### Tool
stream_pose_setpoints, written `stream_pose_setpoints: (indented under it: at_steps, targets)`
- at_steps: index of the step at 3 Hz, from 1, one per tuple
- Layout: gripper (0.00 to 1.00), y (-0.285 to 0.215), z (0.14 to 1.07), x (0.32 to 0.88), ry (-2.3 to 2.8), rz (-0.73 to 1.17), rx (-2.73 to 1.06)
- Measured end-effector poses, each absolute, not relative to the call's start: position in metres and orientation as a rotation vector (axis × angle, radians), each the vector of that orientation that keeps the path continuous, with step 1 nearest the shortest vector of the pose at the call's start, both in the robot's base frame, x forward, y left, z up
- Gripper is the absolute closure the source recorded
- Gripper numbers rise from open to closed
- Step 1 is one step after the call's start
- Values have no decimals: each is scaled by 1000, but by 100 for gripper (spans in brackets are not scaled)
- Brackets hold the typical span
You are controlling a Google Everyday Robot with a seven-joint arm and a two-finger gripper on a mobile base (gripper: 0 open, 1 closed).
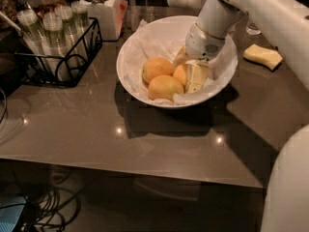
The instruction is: Pick orange from white bowl
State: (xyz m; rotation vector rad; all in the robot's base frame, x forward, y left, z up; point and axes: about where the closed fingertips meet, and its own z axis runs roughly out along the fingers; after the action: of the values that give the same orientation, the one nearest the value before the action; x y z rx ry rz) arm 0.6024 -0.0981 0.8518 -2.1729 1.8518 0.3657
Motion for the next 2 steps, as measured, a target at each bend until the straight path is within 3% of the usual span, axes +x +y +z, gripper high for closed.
stream_pose_setpoints:
  at_steps: [2]
  targets:
    - [76,-101,848,603,1862,390,-2161]
